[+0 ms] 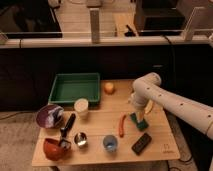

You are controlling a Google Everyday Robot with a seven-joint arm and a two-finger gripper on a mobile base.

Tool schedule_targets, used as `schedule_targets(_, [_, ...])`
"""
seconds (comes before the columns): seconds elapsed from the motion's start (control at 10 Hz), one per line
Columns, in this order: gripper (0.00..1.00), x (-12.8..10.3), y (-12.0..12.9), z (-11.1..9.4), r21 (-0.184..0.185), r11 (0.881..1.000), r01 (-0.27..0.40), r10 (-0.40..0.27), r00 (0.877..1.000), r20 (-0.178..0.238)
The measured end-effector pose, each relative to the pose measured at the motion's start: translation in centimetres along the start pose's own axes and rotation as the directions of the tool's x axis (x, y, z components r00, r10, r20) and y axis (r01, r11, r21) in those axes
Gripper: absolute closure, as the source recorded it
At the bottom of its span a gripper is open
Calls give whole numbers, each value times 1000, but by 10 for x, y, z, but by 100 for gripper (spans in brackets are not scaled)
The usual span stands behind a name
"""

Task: Place sponge in metal cup

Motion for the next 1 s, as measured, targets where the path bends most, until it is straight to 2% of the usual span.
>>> schedule_targets(0.7, [20,0,5,33,7,1000,-19,18,998,53])
schedule_targets(1.0, [20,2,6,40,16,999,-30,29,996,79])
